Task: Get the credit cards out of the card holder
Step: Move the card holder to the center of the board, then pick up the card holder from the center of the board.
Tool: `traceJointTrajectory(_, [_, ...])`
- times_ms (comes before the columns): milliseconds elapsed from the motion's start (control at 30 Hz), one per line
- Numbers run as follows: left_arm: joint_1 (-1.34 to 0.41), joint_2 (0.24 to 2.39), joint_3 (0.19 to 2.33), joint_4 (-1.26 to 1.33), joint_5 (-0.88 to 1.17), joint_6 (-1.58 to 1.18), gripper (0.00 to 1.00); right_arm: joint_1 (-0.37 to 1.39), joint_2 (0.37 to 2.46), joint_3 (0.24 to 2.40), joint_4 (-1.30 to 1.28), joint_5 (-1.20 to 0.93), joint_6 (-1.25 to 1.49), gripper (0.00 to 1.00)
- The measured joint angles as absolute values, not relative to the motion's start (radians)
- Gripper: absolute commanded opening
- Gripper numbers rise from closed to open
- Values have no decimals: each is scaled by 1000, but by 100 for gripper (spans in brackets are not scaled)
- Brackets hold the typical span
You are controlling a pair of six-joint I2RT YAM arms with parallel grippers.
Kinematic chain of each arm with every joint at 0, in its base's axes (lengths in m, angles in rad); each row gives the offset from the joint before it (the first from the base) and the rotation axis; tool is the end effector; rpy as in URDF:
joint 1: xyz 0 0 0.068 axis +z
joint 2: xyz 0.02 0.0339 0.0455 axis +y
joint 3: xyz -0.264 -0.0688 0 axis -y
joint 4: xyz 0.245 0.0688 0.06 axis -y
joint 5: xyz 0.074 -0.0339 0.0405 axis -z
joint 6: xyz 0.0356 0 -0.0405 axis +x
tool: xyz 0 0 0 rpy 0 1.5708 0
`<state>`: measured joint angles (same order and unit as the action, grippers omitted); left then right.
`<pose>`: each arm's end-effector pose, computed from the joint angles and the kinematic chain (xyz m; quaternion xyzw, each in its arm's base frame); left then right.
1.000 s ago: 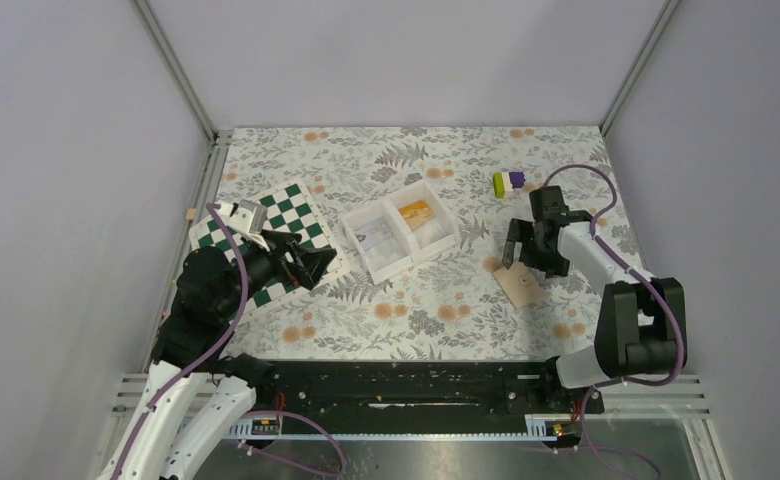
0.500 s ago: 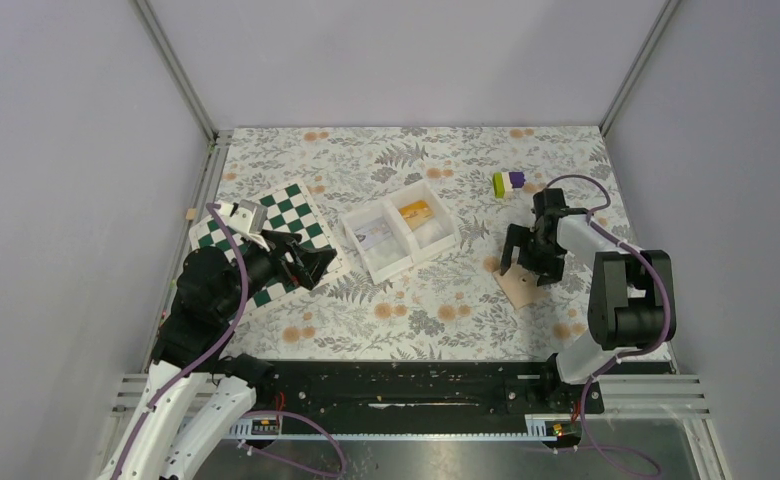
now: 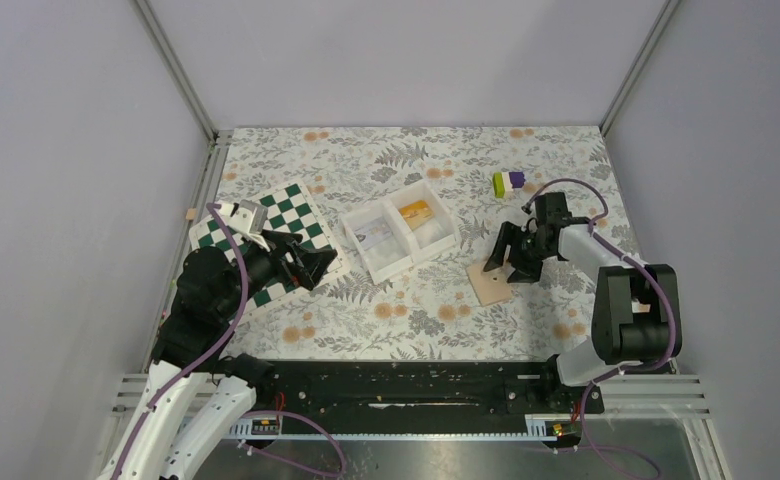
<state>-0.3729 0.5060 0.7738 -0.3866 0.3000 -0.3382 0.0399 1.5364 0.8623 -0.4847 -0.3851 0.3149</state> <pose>0.1049 -0.0523 0.3513 0.1120 0.7376 -0.3333 0.5765 0.2819 0.0246 0.1733 0.0929 0.9571 0.2198 0.1646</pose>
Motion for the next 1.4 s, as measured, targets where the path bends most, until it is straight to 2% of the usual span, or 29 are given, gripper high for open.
traceJointTrajectory(100, [-373,506,774,-387,300,-339,99,56,1526,858,-467,-406,338,65])
traceJointTrajectory(233, [-373,509,774,-387,301,-339,99,96,1527,856,-449,-413,362,64])
traceJointTrajectory(467, [-373,521,774,-386,303,-340,99,132,1500,851,-451,-358,391,83])
traceJointTrajectory(633, [-373,527,774,-385,307,-341,99,132,1425,851,-480,-239,409,90])
traceJointTrajectory(800, [-378,529,774,-382,307,-341,99,130,1445,846,-517,-161,434,91])
traceJointTrajectory(1233, [-387,538,774,-372,308,-341,99,86,1492,773,-465,-256,446,79])
traceJointTrajectory(1300, [-387,538,774,-372,308,-341,99,86,1493,767,-450,-282,447,74])
traceJointTrajectory(1400, [-387,538,774,-372,308,-342,99,84,1493,751,-422,-308,446,54])
